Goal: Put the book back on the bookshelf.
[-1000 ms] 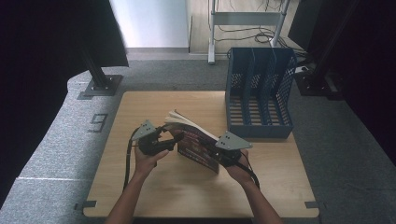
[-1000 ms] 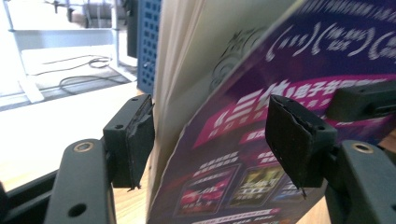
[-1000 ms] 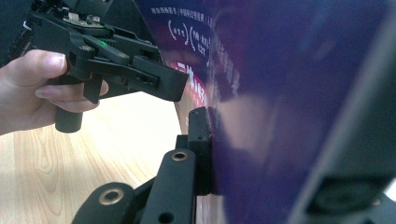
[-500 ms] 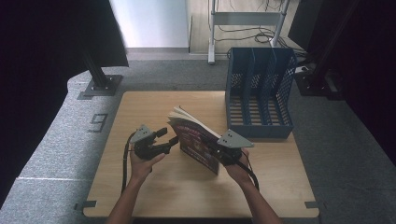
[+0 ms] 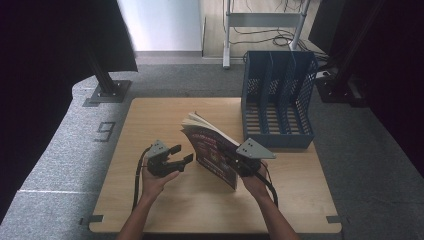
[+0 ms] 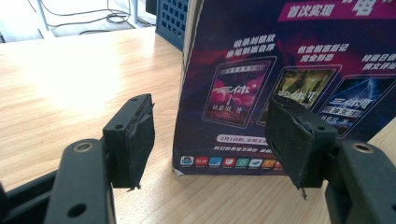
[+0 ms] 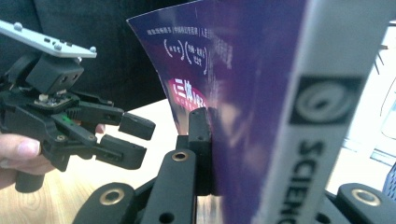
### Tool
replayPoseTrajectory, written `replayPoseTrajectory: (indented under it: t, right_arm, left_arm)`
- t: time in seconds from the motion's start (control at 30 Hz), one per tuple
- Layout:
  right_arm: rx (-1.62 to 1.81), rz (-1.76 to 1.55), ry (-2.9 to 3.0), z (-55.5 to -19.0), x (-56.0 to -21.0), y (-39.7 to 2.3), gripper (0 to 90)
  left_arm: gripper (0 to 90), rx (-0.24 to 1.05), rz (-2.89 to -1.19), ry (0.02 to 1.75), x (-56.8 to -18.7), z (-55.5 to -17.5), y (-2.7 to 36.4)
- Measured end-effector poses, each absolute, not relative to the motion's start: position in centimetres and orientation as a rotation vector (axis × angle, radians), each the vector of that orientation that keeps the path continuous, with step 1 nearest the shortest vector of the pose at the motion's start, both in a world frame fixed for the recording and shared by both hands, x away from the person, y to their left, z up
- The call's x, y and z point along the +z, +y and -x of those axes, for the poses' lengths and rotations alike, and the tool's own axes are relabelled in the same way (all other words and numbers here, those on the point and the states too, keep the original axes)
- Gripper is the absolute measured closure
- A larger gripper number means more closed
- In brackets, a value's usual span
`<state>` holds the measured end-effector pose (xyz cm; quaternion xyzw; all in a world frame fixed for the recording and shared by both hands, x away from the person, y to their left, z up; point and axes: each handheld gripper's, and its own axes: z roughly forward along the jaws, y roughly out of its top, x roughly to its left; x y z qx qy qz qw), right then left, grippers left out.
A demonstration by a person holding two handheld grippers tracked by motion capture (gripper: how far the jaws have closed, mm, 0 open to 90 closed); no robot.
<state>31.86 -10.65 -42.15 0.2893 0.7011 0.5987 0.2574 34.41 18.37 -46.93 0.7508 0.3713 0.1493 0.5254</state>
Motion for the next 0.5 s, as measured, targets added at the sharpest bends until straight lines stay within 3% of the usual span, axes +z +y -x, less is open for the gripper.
replayPoseTrajectory:
  t: [0.5]
  right_arm:
    - [1.626, -0.798, 1.875, -31.55, -41.75, -11.06, 81.6]
  left_arm:
    - [32.9, 0.333, -1.806, 0.898, -47.35, -34.12, 18.49]
